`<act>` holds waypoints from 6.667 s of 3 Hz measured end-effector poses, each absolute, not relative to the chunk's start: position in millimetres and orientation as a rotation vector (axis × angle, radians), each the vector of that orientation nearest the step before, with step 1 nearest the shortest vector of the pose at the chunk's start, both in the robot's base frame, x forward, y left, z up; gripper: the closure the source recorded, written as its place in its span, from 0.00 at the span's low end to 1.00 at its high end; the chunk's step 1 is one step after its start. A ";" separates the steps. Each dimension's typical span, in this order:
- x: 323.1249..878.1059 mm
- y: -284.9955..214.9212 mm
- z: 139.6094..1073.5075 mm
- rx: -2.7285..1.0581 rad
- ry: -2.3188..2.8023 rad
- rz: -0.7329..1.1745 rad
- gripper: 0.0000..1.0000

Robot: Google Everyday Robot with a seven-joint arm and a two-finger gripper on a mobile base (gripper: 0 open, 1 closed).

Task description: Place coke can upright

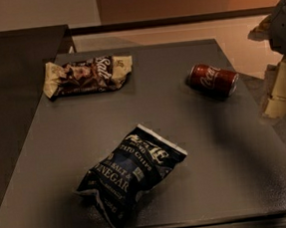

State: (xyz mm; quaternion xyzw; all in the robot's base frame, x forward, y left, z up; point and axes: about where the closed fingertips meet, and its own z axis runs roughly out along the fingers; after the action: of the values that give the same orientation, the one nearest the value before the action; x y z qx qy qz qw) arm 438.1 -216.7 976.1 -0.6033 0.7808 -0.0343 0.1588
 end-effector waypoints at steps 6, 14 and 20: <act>560.8 -213.7 915.0 -1.373 2.547 0.029 0.00; 623.8 -176.3 881.6 -1.403 2.522 0.223 1.00; 622.0 -145.3 940.9 -1.097 1.640 0.837 1.00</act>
Offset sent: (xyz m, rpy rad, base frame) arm 0.0066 0.0055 -0.0062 -0.0384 0.0382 0.0525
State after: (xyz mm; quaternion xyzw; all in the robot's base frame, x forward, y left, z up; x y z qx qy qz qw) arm 622.0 -145.3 940.9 -0.4493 0.6717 0.3430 0.4788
